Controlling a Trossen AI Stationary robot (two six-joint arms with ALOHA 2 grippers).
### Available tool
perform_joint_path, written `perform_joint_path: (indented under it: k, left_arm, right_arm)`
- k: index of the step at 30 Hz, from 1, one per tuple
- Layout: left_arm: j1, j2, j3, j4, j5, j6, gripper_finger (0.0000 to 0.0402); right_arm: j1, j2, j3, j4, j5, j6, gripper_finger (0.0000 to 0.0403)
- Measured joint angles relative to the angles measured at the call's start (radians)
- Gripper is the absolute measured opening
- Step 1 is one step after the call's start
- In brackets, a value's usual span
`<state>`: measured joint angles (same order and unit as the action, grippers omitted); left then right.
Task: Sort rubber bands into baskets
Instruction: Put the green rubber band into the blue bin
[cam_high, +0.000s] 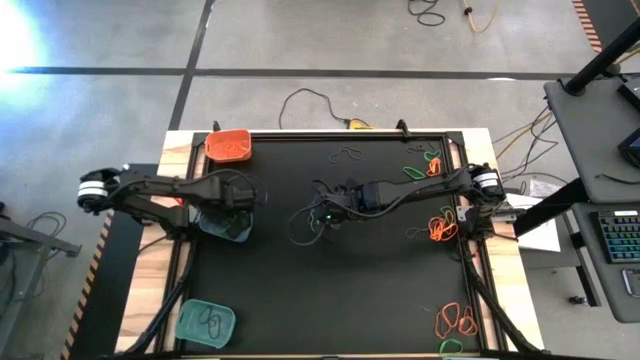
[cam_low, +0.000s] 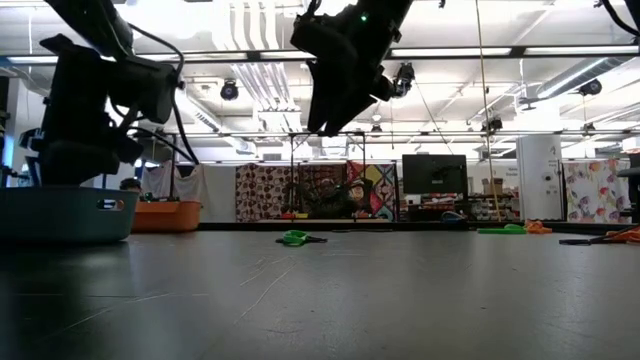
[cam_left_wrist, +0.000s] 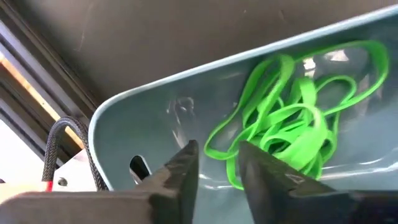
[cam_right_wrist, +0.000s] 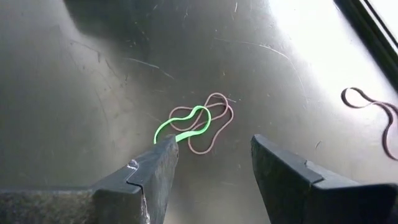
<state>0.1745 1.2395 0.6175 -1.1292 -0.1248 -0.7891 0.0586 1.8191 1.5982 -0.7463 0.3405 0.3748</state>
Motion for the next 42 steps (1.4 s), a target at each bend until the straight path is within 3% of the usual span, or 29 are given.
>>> perform_joint_path:
  k: [4, 9, 13, 16, 21, 26, 34, 42]
  left_arm:
    - [0.000, 0.013, 0.069, -0.064, -0.012, -0.004, 0.0141]
    - [-0.001, 0.012, 0.207, -0.079, -0.042, 0.011, 0.0155]
    - [-0.001, 0.013, 0.302, 0.066, -0.037, 0.133, 0.0151]
    - [-0.001, 0.031, 0.346, 0.230, 0.027, 0.211, 0.0141]
    - [-0.004, 0.103, 0.370, 0.462, 0.096, 0.221, 0.0125]
    - [-0.025, 0.179, 0.371, 0.533, 0.115, 0.225, 0.0131]
    - [-0.038, 0.341, 0.371, 0.654, 0.136, 0.025, 0.0166]
    - [-0.104, 0.509, 0.432, 0.737, 0.111, -0.146, 0.0164]
  right_arm:
    - [-0.001, -0.032, 0.000, -0.075, 0.003, -0.048, 0.0199]
    - [-0.005, -0.116, 0.000, -0.218, 0.118, -0.034, 0.0199]
    - [-0.005, -0.188, -0.003, -0.251, 0.174, -0.015, 0.0199]
    - [0.005, -0.236, -0.034, -0.248, 0.177, 0.018, 0.0199]
    - [0.056, -0.315, -0.172, -0.243, 0.176, 0.129, 0.0199]
    - [0.133, -0.379, -0.323, -0.242, 0.176, 0.311, 0.0199]
    - [0.233, -0.426, -0.442, -0.235, 0.176, 0.494, 0.0199]
    - [0.275, -0.430, -0.441, -0.236, 0.149, 0.486, 0.0199]
